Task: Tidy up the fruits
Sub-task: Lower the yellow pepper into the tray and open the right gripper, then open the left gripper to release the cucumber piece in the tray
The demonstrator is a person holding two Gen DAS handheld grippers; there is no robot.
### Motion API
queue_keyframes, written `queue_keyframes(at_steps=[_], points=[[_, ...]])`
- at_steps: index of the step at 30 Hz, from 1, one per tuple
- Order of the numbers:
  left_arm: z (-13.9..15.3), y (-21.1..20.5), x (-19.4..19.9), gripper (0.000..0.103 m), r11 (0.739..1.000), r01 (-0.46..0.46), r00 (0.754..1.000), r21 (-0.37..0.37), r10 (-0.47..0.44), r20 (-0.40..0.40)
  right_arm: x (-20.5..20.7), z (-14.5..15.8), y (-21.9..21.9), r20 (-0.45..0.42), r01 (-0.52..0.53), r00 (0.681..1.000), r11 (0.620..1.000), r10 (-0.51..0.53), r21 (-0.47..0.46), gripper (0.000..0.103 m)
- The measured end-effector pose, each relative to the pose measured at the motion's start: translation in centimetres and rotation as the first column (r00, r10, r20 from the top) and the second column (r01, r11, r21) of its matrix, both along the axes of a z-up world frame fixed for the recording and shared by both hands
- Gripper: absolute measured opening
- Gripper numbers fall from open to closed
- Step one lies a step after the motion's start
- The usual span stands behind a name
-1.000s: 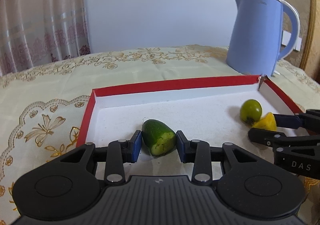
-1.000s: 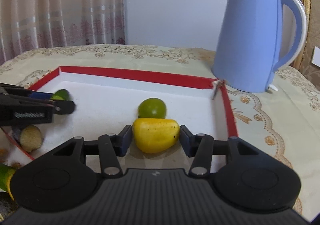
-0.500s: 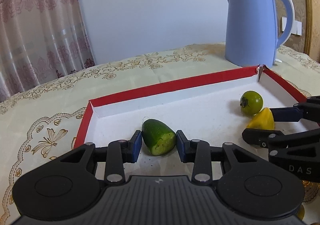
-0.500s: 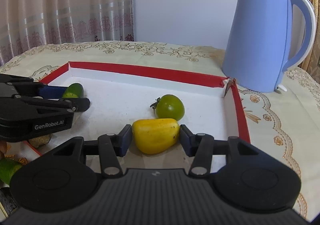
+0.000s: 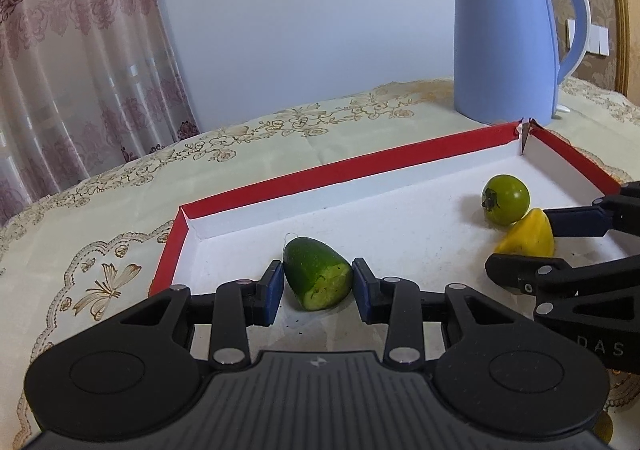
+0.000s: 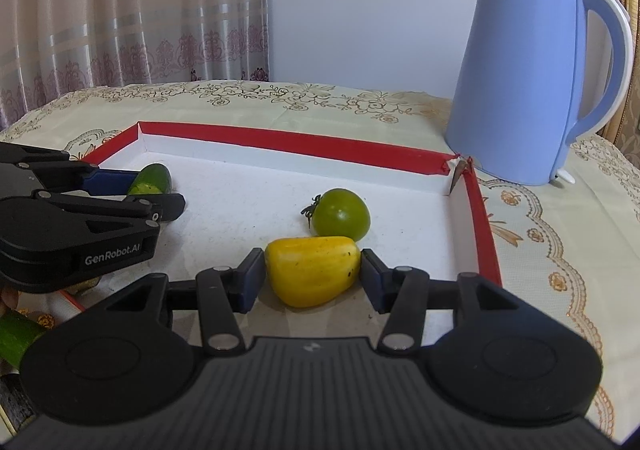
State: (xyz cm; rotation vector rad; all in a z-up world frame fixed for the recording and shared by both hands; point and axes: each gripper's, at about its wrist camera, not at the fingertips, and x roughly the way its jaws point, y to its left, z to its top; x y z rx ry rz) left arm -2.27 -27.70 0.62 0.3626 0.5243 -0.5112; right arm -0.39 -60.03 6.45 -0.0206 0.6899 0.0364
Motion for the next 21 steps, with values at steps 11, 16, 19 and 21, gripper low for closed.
queue_keyframes(at_steps=[11, 16, 19, 21], points=[[0.1, 0.0, -0.3, 0.036, 1.000, -0.005, 1.000, 0.010, 0.005, 0.002, -1.6, 1.0, -0.2, 0.034, -0.004, 0.999, 1.000, 0.004, -0.008, 0.066], [0.2, 0.2, -0.4, 0.036, 1.000, -0.013, 1.000, 0.007, 0.013, -0.006, -3.5, 2.9, -0.5, 0.095, -0.005, 0.995, 1.000, 0.004, 0.010, 0.077], [0.3, 0.3, -0.5, 0.038, 1.000, -0.019, 1.000, 0.006, 0.019, -0.012, -4.5, 3.8, -0.9, 0.122, -0.004, 0.993, 1.000, 0.002, 0.015, 0.082], [0.3, 0.2, -0.5, 0.039, 1.000, -0.016, 1.000, 0.012, 0.016, -0.013, -5.3, 4.2, -1.2, 0.135, -0.001, 0.991, 1.000, -0.001, 0.014, 0.087]])
